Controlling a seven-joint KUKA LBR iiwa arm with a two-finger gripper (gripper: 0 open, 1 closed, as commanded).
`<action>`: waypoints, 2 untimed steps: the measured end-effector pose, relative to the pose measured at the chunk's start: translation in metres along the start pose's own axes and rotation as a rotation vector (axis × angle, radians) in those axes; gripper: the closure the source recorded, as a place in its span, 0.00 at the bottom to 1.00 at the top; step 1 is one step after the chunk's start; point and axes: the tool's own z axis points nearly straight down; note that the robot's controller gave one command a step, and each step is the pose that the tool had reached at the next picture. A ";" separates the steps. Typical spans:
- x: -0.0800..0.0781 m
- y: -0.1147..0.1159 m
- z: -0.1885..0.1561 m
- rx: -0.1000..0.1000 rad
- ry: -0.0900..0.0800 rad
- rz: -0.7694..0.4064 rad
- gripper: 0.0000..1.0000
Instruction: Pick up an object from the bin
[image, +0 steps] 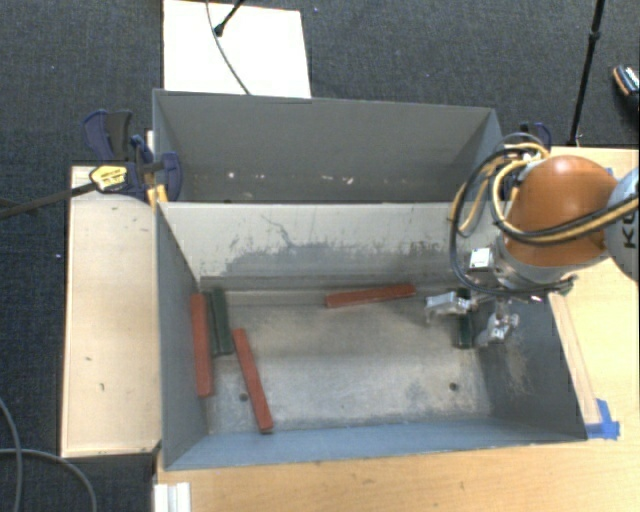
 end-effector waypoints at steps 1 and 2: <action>0.003 -0.002 0.000 0.008 0.005 0.000 1.00; 0.001 -0.003 -0.037 0.013 0.006 0.006 1.00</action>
Offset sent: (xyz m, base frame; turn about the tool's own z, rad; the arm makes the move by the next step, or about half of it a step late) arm 0.0000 0.0000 0.0000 0.0000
